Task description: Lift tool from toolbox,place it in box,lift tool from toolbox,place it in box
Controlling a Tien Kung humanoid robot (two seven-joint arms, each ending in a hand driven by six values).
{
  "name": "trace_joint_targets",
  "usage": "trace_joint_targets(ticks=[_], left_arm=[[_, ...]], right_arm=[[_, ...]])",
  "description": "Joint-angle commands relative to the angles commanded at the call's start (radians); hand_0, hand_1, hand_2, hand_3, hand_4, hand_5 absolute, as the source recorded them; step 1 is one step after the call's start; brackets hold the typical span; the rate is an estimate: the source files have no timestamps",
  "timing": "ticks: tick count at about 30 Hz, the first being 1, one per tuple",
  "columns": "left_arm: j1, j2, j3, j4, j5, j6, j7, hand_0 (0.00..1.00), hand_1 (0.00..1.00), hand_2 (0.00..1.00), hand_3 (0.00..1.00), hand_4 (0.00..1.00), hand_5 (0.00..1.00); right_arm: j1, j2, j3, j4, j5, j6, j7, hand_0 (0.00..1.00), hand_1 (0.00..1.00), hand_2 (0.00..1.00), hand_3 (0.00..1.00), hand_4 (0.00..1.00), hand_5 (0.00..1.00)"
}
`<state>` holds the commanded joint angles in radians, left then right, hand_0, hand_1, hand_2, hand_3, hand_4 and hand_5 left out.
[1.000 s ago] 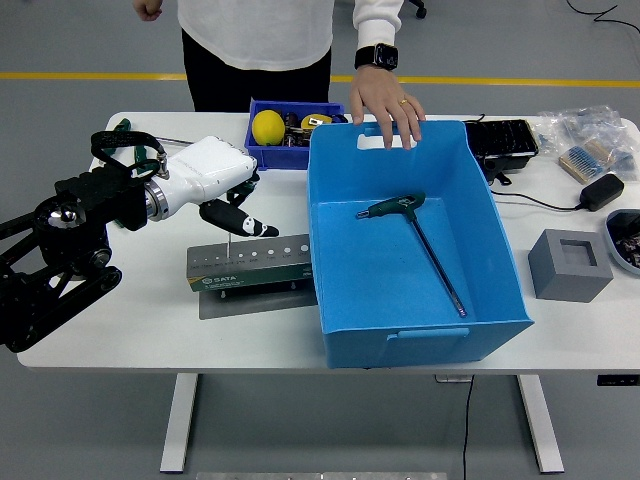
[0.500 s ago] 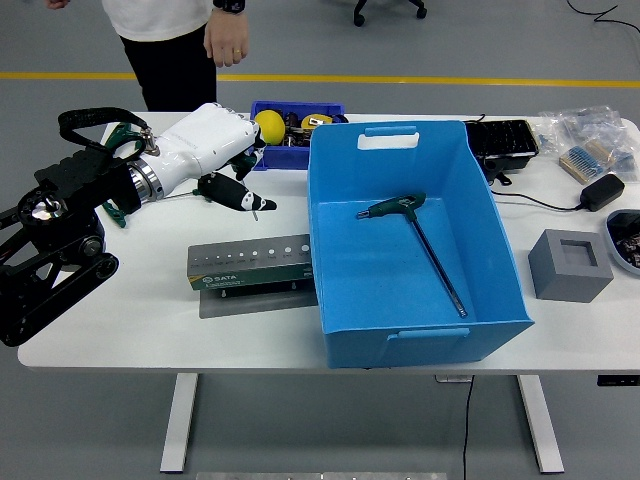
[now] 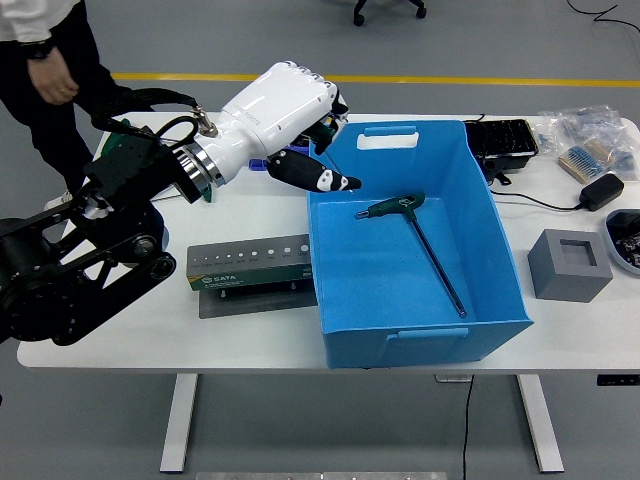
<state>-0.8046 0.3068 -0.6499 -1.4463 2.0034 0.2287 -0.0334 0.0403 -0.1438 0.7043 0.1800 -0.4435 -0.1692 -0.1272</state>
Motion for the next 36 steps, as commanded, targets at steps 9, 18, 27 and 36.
trace_joint_targets(ticks=[9,18,27,36], left_arm=[[-0.03,-0.138,0.179,0.185,-0.01,-0.027,-0.012,0.577,0.411,0.414,0.466,0.958,0.713],[-0.036,-0.176,0.206,0.263,-0.025,-0.029,-0.03,0.828,0.792,0.817,0.665,0.979,0.733],[-0.017,-0.158,0.16,0.237,-0.015,-0.016,-0.033,0.971,0.905,0.955,0.727,0.996,0.743],[0.088,-0.118,0.004,0.213,0.011,-0.007,-0.005,0.97,0.91,0.95,0.738,0.992,0.735]], right_arm=[[0.004,0.001,0.016,0.0,-0.031,0.001,-0.01,0.722,0.68,0.774,0.74,0.928,0.869],[0.008,-0.003,0.019,0.0,-0.041,0.002,-0.007,0.722,0.679,0.774,0.739,0.929,0.87],[0.004,-0.002,0.019,0.0,-0.042,0.002,-0.007,0.722,0.679,0.774,0.739,0.929,0.87],[-0.003,0.002,0.015,0.0,-0.037,0.0,-0.007,0.722,0.679,0.774,0.74,0.929,0.871]])
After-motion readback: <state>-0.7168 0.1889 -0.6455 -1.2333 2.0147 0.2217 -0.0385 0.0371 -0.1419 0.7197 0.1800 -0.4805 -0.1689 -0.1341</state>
